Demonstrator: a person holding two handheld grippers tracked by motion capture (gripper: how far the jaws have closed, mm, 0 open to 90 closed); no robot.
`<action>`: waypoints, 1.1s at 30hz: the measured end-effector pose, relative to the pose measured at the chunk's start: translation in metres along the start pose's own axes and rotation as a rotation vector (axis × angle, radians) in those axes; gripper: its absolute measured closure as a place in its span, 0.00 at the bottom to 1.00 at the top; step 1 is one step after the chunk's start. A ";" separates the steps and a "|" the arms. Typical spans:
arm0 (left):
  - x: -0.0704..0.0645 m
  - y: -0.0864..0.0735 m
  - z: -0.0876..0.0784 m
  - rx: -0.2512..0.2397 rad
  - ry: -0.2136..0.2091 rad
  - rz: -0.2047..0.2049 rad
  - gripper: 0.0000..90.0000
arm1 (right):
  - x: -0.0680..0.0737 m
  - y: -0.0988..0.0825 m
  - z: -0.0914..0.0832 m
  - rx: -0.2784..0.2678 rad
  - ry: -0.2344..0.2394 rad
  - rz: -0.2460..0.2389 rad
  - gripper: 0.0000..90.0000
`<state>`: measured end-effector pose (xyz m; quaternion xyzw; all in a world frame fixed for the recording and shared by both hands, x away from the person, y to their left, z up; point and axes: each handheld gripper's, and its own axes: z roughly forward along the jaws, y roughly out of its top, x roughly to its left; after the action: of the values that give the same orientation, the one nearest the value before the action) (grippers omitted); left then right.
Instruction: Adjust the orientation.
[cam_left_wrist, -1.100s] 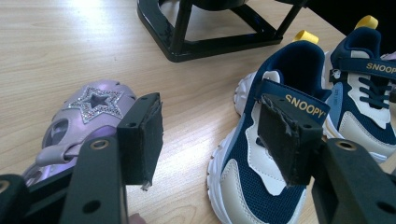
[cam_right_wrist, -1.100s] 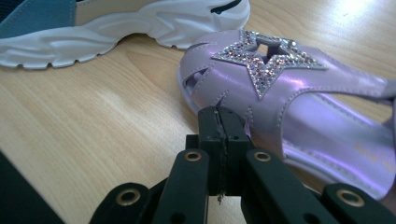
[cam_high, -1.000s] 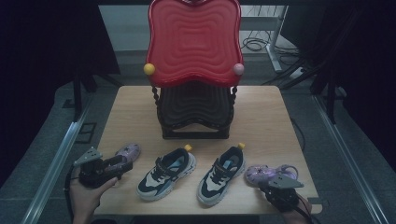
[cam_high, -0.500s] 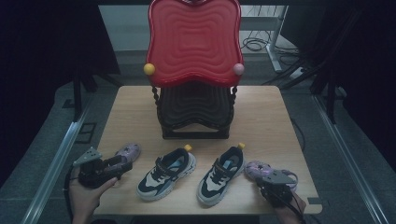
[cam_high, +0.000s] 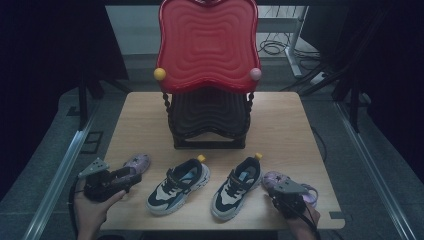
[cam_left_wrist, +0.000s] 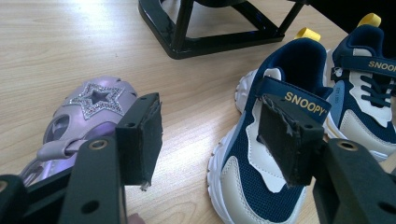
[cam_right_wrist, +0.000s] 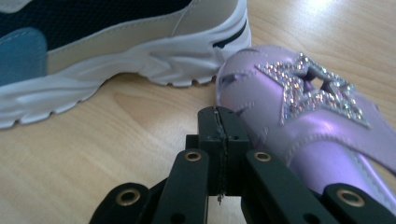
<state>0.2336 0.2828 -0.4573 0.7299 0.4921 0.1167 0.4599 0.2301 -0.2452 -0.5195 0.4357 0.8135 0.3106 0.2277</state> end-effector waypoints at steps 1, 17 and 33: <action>0.000 0.000 0.000 -0.001 0.000 -0.001 0.44 | 0.001 0.002 0.002 0.003 -0.013 -0.003 1.00; 0.001 0.000 -0.003 -0.007 0.002 -0.006 0.44 | 0.011 0.022 0.017 0.056 -0.173 -0.041 1.00; 0.003 -0.001 -0.002 -0.003 0.005 -0.009 0.44 | 0.013 0.028 0.009 -0.006 -0.150 -0.003 0.98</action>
<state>0.2327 0.2865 -0.4578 0.7266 0.4961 0.1172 0.4606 0.2447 -0.2192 -0.5070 0.4560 0.7939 0.2792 0.2897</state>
